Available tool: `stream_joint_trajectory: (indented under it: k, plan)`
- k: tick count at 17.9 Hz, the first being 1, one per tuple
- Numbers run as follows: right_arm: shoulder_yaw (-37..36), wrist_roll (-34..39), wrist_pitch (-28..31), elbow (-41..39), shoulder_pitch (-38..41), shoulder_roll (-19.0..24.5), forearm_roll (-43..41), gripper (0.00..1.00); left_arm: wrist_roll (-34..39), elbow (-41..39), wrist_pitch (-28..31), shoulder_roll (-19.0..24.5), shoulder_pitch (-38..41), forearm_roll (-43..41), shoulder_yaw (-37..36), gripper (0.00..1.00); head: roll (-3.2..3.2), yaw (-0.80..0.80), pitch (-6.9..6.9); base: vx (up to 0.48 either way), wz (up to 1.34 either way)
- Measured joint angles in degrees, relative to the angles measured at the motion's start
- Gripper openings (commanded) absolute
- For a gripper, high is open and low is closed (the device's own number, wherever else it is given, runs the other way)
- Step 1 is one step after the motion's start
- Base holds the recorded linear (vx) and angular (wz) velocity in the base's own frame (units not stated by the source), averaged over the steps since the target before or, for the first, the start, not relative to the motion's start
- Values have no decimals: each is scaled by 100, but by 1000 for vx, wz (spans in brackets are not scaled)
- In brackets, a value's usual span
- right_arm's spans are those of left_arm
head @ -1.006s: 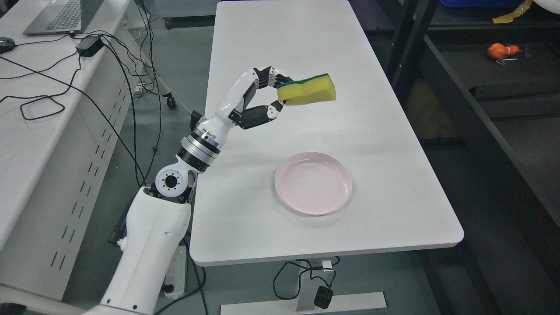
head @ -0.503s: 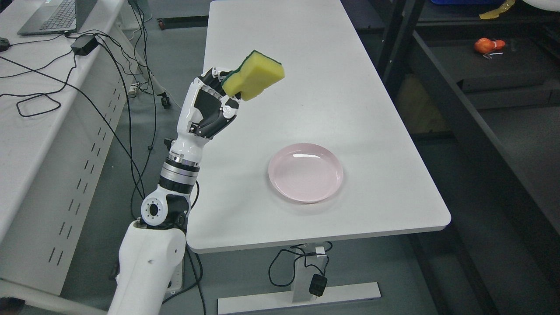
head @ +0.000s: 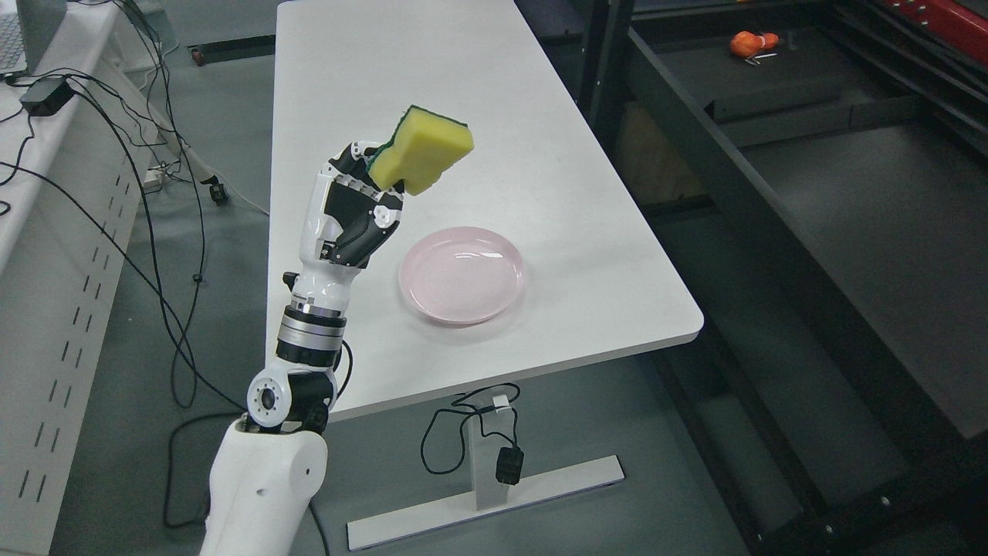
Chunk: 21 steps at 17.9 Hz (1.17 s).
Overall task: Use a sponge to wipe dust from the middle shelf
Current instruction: 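Hold the sponge up in the left hand while turning toward the shelf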
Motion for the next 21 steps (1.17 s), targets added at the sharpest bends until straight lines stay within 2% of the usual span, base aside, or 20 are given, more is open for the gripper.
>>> stream_joint_trajectory:
  k: [21]
  plan:
    - [0,0,0,0,0,0,0,100,-2,-184,86,1,37,-156,-955,1,0,0,0,-202,-511]
